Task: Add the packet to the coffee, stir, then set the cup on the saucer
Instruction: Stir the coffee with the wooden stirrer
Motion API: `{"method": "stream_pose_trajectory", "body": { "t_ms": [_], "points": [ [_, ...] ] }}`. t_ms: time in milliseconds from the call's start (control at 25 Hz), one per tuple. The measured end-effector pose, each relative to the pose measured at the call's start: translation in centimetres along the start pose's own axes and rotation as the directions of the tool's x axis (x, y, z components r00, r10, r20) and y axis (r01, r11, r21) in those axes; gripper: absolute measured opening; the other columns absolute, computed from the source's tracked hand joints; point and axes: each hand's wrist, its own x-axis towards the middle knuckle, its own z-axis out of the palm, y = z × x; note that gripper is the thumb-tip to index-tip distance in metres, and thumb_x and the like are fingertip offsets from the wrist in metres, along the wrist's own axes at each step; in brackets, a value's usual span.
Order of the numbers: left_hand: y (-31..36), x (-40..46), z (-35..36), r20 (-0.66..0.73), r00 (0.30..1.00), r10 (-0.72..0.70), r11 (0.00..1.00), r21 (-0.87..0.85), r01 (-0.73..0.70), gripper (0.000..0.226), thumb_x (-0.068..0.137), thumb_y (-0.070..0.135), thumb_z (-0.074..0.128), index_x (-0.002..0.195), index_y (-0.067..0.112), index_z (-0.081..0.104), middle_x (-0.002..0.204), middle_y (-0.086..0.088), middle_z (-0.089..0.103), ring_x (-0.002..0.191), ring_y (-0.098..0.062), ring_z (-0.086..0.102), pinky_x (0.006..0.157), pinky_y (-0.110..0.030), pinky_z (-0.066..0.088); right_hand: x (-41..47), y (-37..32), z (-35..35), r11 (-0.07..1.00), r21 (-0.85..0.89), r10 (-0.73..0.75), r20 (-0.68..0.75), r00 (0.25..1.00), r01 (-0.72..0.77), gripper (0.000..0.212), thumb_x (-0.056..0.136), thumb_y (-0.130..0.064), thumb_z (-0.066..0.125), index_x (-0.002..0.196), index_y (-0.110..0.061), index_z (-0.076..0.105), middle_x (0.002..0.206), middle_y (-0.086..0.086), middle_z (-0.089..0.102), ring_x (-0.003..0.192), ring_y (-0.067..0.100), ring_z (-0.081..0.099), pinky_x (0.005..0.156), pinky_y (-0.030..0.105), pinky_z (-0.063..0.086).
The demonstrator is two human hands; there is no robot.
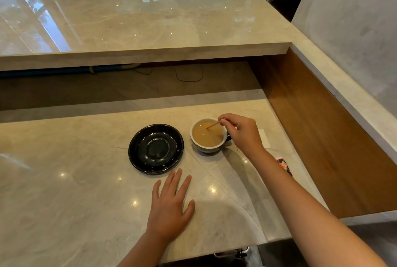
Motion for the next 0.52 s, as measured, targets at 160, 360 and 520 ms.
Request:
{"method": "stream_pose_trajectory", "body": {
  "t_ms": [160, 360, 520],
  "points": [
    [0.0, 0.0, -0.1, -0.005, 1.000, 0.006, 1.000, -0.016, -0.006, 0.062, 0.086, 0.052, 0.037, 0.143, 0.030, 0.027, 0.150, -0.002, 0.024, 0.137, -0.015, 0.007, 0.106, -0.044, 0.004, -0.4, 0.6, -1.7, 0.982, -0.159, -0.094, 0.069, 0.993, 0.104, 0.014, 0.088, -0.011, 0.056, 0.094, -0.007, 0.068, 0.088, 0.014, 0.073, 0.079, 0.028, 0.066, 0.073, 0.040, 0.055],
    [0.0, 0.0, -0.1, -0.011, 1.000, 0.009, 1.000, -0.025, -0.009, 0.061, 0.086, 0.052, 0.036, 0.142, 0.029, 0.027, 0.150, -0.003, 0.024, 0.137, -0.016, 0.009, 0.106, -0.045, 0.006, -1.8, 0.7, -2.7, 0.992, -0.125, -0.017, 0.114, 0.993, 0.032, 0.014, 0.087, -0.011, 0.057, 0.092, -0.007, 0.069, 0.086, 0.012, 0.073, 0.078, 0.023, 0.066, 0.074, 0.037, 0.054],
    [0.0, -0.1, -0.2, -0.011, 1.000, 0.015, 0.999, -0.031, -0.015, 0.061, 0.086, 0.052, 0.036, 0.142, 0.028, 0.029, 0.149, -0.004, 0.026, 0.137, -0.017, 0.011, 0.105, -0.046, 0.007, -2.6, 0.6, -1.3, 0.973, 0.168, 0.146, 0.090, 0.985, -0.160, 0.012, 0.085, -0.006, 0.059, 0.086, -0.008, 0.071, 0.080, 0.011, 0.071, 0.070, 0.016, 0.068, 0.073, 0.028, 0.058]
  ]
}}
